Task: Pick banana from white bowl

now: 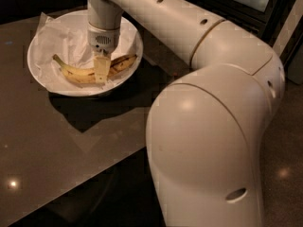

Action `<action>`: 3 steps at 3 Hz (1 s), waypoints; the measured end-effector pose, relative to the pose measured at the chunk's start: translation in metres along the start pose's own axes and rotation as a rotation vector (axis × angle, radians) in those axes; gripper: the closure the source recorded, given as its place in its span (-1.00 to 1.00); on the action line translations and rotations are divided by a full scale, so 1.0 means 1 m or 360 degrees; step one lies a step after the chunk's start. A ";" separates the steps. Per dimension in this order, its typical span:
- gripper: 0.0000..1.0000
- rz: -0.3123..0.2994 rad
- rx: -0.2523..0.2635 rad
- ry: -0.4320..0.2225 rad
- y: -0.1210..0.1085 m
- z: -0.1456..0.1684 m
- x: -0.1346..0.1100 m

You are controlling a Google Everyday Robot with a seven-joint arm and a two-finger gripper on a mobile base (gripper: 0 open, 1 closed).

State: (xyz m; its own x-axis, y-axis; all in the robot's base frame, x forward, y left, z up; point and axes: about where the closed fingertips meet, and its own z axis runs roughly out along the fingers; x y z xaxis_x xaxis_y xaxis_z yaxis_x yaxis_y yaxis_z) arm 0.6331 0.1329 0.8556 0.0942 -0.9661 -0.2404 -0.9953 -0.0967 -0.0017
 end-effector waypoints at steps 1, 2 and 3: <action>1.00 -0.0055 0.0061 -0.0066 0.005 -0.038 -0.002; 1.00 -0.0055 0.0062 -0.0066 0.005 -0.038 -0.002; 1.00 -0.0075 0.0066 -0.0086 0.011 -0.050 -0.004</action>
Offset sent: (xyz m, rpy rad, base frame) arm -0.0141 -0.0218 0.0678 0.0428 -0.0456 0.0516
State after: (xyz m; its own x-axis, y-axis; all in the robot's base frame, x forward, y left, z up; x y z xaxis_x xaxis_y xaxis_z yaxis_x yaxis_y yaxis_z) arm 0.6225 0.1240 0.9055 0.1410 -0.9461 -0.2914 -0.9899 -0.1308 -0.0544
